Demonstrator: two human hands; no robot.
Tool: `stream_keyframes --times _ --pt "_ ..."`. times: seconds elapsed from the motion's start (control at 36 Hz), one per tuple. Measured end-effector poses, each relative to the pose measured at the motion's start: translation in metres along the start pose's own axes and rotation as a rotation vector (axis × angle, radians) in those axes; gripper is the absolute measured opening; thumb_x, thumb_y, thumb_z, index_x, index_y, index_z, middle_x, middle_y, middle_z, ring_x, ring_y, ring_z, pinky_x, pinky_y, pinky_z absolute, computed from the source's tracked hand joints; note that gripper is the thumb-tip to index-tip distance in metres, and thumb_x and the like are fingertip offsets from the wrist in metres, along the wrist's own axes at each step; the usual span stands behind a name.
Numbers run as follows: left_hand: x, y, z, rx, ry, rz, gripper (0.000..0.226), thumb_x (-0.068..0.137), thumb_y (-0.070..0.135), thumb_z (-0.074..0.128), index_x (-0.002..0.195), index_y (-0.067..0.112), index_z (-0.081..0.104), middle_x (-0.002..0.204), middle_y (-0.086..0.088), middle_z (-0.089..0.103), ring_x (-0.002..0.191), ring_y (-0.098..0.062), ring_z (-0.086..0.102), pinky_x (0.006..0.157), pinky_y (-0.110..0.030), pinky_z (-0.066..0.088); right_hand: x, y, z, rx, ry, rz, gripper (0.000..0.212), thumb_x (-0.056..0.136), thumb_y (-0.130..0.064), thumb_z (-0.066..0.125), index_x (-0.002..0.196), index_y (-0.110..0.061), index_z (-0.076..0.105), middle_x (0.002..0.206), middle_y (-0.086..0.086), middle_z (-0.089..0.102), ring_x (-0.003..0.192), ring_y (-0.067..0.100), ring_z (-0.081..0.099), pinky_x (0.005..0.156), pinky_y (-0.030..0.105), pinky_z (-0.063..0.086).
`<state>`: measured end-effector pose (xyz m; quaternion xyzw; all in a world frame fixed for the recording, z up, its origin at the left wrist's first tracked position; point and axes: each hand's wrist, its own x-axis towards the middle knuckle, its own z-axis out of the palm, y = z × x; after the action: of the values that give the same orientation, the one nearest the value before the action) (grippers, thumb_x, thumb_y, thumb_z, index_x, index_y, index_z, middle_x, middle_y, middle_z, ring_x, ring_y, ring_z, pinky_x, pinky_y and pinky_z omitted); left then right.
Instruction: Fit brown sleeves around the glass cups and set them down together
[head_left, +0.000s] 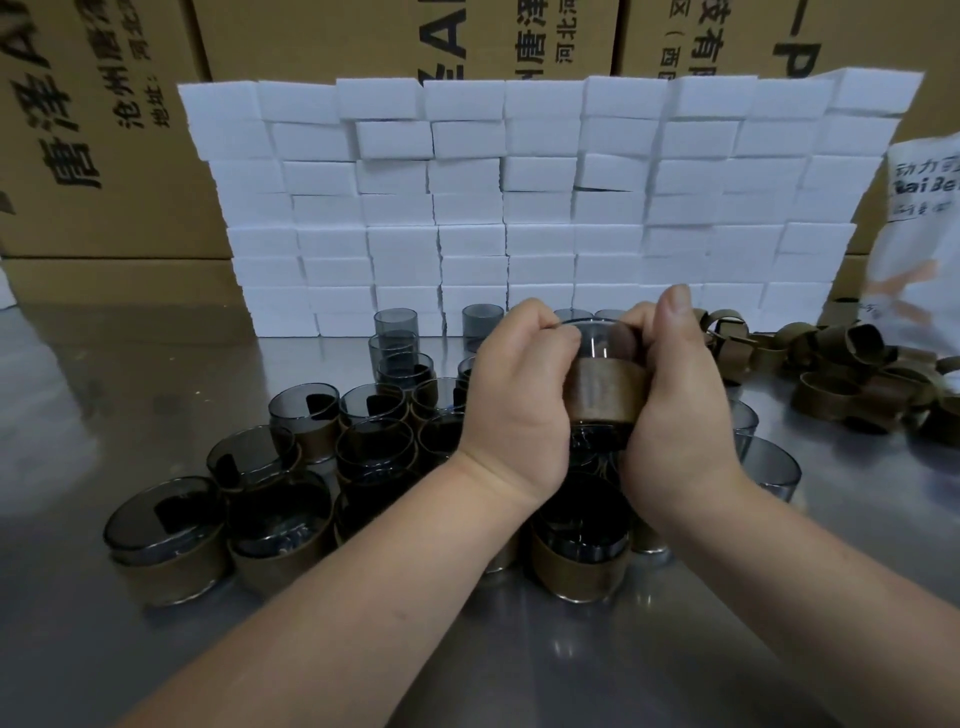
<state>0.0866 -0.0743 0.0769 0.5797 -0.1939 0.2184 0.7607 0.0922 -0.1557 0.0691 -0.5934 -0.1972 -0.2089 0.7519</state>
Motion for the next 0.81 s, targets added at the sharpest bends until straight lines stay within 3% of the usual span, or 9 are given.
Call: stream_keyframes --times 0.14,0.22,0.31,0.47,0.58,0.81 --pt "0.002 -0.001 -0.001 0.021 -0.022 0.012 0.030 0.069 0.017 0.047 0.043 0.024 0.035 0.046 0.011 0.030 0.048 -0.007 0.027 0.045 -0.023 0.025 -0.001 -0.006 -0.001 -0.026 0.015 0.015 0.038 0.079 -0.053 0.044 0.049 -0.029 0.041 0.056 -0.001 0.035 0.055 0.015 0.034 0.053 0.027 0.031" --pt "0.002 -0.002 -0.001 0.028 -0.053 0.012 0.036 0.078 0.028 0.050 0.043 0.026 0.040 0.047 0.014 0.034 0.048 -0.005 0.032 0.047 -0.021 0.030 -0.002 -0.007 -0.002 -0.026 0.024 0.021 0.036 0.081 -0.045 0.041 0.050 -0.027 0.041 0.057 0.002 0.034 0.058 0.020 0.032 0.056 0.031 0.030" --pt "0.001 -0.001 -0.001 0.019 -0.115 0.021 0.040 0.084 0.032 0.048 0.044 0.028 0.049 0.047 0.016 0.041 0.048 -0.002 0.038 0.048 -0.016 0.034 -0.003 -0.008 -0.003 -0.012 0.006 0.025 0.037 0.082 -0.044 0.041 0.062 -0.012 0.042 0.066 0.009 0.036 0.065 0.023 0.033 0.061 0.037 0.030" --pt "0.001 0.000 0.000 0.010 -0.103 0.019 0.041 0.084 0.033 0.047 0.043 0.027 0.051 0.047 0.015 0.041 0.049 -0.003 0.037 0.049 -0.019 0.034 -0.003 -0.011 -0.006 -0.019 0.006 0.029 0.041 0.081 -0.043 0.044 0.058 -0.009 0.041 0.060 0.008 0.034 0.058 0.021 0.032 0.055 0.030 0.030" --pt "0.002 0.001 0.000 -0.004 -0.107 0.013 0.041 0.084 0.032 0.047 0.043 0.026 0.047 0.049 0.014 0.038 0.050 -0.007 0.035 0.050 -0.024 0.031 -0.002 -0.010 -0.006 0.005 0.014 0.034 0.036 0.081 -0.041 0.045 0.049 -0.026 0.040 0.050 -0.006 0.036 0.050 0.011 0.034 0.050 0.024 0.031" --pt "0.001 -0.002 0.000 -0.015 -0.095 0.006 0.038 0.083 0.031 0.050 0.045 0.027 0.045 0.051 0.009 0.037 0.054 -0.012 0.033 0.052 -0.028 0.029 -0.002 -0.011 -0.008 0.022 0.014 0.005 0.037 0.082 -0.038 0.046 0.048 -0.024 0.038 0.046 -0.009 0.035 0.045 0.007 0.033 0.044 0.019 0.030"
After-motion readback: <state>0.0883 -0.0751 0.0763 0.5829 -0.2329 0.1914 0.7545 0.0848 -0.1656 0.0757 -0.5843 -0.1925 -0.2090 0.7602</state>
